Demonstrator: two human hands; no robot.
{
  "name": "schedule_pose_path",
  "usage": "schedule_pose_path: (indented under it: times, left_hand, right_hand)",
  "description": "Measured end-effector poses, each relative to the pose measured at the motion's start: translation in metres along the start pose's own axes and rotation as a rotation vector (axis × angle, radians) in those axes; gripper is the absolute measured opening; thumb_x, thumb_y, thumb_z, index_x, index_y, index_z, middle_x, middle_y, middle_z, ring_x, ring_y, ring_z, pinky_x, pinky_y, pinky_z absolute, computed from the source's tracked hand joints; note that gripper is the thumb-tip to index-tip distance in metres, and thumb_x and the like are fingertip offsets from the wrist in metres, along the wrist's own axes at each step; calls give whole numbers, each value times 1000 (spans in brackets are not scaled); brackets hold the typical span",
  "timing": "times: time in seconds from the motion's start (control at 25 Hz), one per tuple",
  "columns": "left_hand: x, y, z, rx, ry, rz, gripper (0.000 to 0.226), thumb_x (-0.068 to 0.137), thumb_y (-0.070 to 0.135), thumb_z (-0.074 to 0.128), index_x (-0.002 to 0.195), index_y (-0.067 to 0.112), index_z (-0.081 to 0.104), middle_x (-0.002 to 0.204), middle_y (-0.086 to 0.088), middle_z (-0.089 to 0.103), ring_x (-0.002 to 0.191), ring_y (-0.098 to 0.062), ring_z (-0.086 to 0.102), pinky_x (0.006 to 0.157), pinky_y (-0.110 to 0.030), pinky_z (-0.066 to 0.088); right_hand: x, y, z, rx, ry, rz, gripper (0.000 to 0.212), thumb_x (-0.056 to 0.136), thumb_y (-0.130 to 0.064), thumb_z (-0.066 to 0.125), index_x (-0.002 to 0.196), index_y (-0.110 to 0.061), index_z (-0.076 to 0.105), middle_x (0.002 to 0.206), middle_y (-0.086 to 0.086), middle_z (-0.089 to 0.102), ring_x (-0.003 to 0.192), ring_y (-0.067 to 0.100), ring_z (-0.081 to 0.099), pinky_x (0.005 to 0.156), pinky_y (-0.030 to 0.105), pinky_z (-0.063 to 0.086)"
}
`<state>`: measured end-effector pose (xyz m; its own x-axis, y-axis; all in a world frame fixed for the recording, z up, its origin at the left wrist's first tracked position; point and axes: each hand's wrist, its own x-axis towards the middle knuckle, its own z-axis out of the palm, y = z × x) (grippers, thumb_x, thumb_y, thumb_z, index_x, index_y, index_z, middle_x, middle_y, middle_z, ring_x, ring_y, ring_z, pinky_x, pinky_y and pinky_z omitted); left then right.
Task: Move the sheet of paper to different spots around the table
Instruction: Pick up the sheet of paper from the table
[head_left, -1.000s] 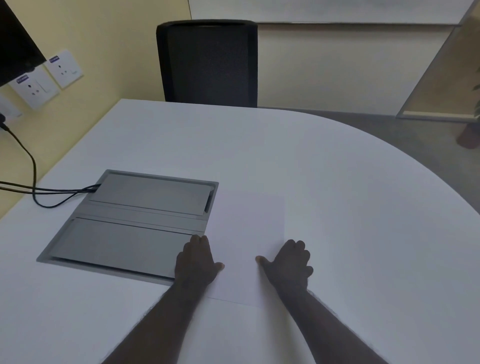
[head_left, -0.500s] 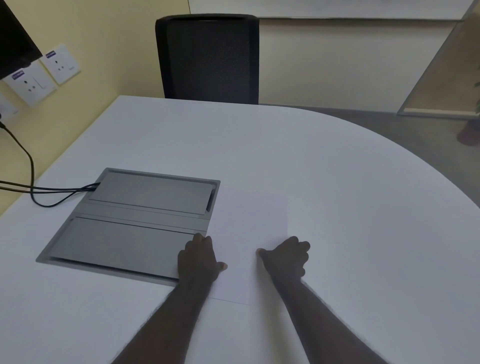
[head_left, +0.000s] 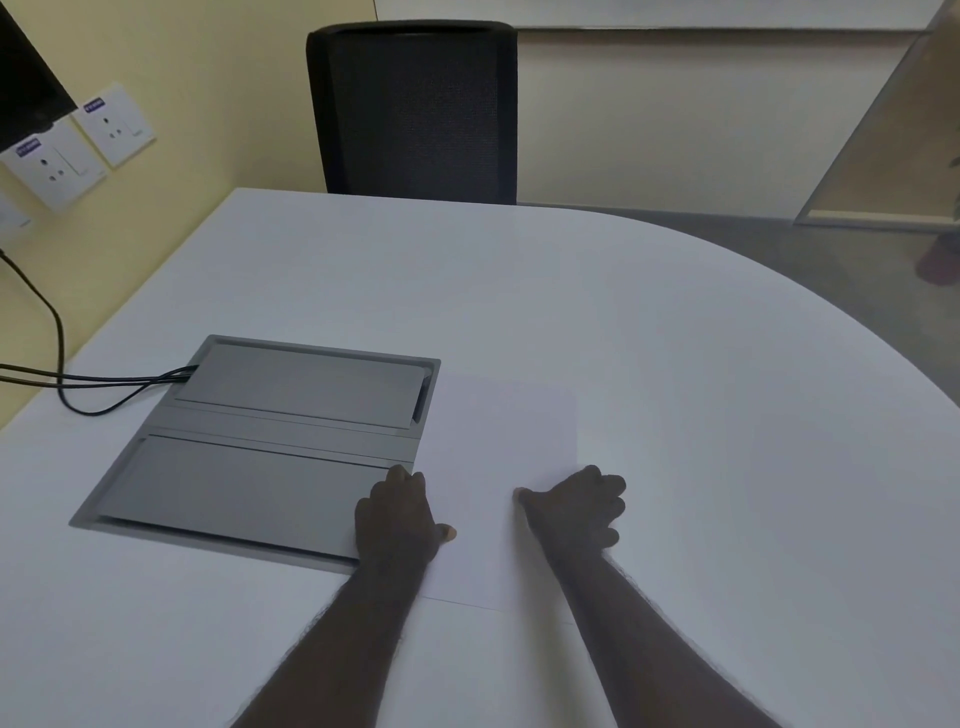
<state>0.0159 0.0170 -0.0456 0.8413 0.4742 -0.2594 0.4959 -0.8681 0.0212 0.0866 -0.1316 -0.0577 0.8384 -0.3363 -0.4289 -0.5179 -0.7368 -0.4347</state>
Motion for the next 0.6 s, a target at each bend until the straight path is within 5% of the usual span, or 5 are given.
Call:
schedule_pose_path:
  times: [0.6]
  left_hand:
    - [3, 3, -3, 67, -34, 1, 60, 78, 57, 69, 121, 19, 53, 125, 0, 47, 114, -19, 53, 92, -33, 39]
  right_hand:
    - [10, -8, -10, 157, -148, 79, 56, 64, -50, 76, 102, -13, 58, 110, 4, 34, 110, 29, 43, 90, 42, 46]
